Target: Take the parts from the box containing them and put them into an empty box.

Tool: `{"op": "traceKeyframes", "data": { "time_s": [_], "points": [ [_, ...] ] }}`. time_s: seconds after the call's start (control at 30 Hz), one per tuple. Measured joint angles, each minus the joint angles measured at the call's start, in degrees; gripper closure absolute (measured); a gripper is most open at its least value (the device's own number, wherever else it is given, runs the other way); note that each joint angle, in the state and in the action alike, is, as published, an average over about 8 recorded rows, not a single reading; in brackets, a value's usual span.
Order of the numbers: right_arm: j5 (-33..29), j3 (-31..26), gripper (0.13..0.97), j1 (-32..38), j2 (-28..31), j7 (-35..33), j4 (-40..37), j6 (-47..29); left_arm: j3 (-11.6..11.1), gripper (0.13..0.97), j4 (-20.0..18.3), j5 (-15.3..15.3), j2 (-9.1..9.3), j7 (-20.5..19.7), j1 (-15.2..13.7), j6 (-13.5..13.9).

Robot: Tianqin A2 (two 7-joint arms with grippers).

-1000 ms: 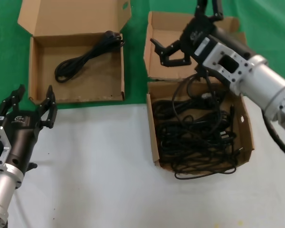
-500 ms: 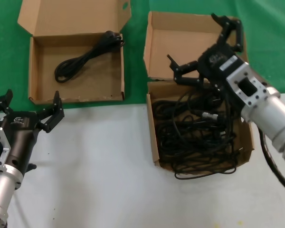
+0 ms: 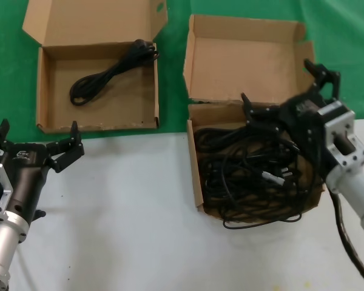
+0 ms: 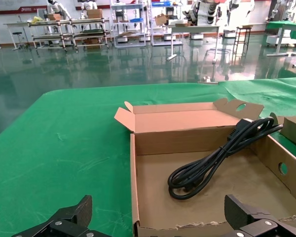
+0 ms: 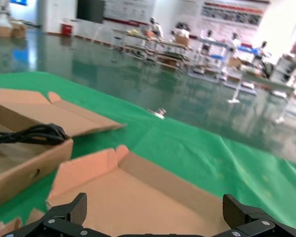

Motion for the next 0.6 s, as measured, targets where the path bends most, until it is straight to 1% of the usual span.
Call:
{"op": "traceKeyframes", "data": {
  "time_s": [0.23, 0.6],
  "points": [
    [2.68, 2.08, 0.129, -4.70, -0.13, 2.42, 1.09, 2.47, 0.00, 0.154, 0.05, -0.18, -0.01, 0.19, 0.09, -0.16],
    [6.82, 5.31, 0.129, -12.01, -0.33, 6.16, 2.76, 6.27, -0.01, 0.132, 0.13, -0.46, -0.04, 0.49, 0.21, -0.42]
  ]
}}
